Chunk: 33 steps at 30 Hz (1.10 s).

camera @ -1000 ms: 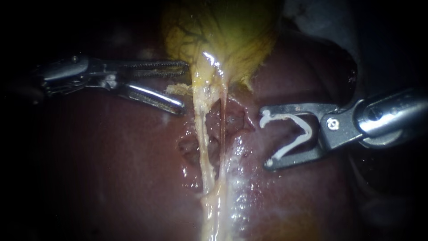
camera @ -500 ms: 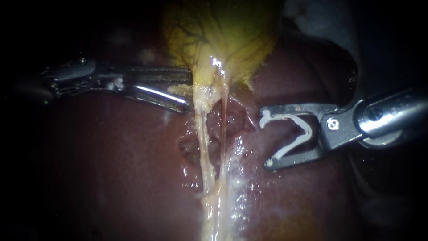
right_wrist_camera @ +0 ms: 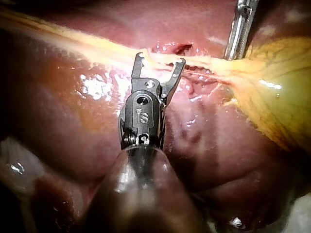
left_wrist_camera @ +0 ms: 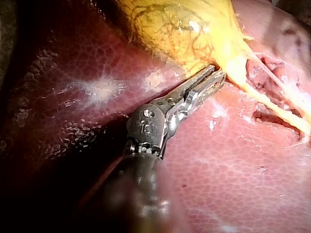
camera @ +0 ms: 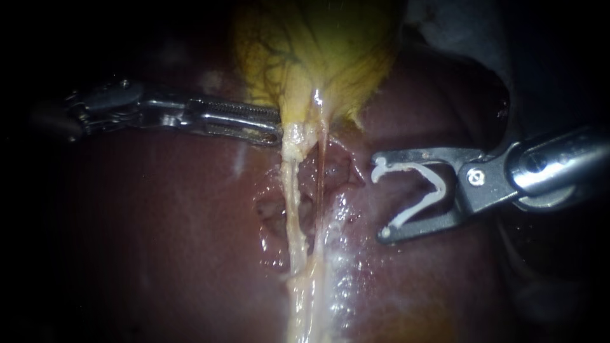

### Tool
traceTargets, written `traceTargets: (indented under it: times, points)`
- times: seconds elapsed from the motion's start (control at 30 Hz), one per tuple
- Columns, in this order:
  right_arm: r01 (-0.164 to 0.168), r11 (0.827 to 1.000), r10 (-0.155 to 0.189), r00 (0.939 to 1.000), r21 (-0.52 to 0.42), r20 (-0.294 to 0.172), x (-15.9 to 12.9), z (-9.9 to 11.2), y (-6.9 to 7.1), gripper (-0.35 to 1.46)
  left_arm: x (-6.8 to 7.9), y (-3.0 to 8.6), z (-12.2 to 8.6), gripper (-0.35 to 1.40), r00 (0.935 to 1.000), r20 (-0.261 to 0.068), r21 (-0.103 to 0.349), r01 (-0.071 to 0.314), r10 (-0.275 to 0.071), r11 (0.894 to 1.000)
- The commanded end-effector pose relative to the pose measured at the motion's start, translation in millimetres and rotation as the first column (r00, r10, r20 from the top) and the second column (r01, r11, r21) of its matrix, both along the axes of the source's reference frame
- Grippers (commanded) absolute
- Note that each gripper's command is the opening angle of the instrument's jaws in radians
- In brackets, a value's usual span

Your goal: Grabbing gallbladder

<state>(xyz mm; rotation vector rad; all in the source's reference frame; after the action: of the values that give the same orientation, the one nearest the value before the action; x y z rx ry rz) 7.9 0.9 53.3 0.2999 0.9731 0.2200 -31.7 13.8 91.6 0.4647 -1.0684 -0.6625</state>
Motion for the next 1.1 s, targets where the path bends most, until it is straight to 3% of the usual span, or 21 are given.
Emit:
traceTargets:
  times: [0.03, 0.33, 0.57, 0.77, 1.1]
  points:
    - [0.000, 1.000, 0.000, 1.0000, 0.000, 0.000, 0.0, 0.0, 0.0, 0.57, 0.0, -0.1, -0.3, -0.30, 1.0000, -0.003, 0.006, 0.000, 0.000, 1.000]
    - [0.000, 1.000, 0.000, 1.0000, 0.000, 0.000, -0.1, 0.0, 0.0, 0.57, -0.5, -0.5, -3.4, -0.35, 0.9999, -0.014, 0.033, 0.000, 0.000, 0.999]
    - [0.000, 1.000, 0.000, 1.0000, 0.000, 0.000, -0.1, 0.0, 0.0, 0.57, -0.1, 0.9, -7.1, -0.35, 1.0000, -0.007, 0.055, -0.003, 0.003, 0.999]
    - [0.000, 1.000, 0.000, 1.0000, 0.000, 0.000, -0.1, 0.0, 0.0, 0.57, 2.1, 2.5, -11.0, -0.35, 0.9994, -0.023, 0.066, 0.028, -0.026, 0.997]
    - [0.000, 1.000, 0.000, 1.0000, 0.000, 0.000, -0.1, 0.0, 0.0, 0.57, 6.2, 4.9, -16.4, -0.35, 0.9976, -0.021, 0.023, 0.066, -0.065, 0.998]
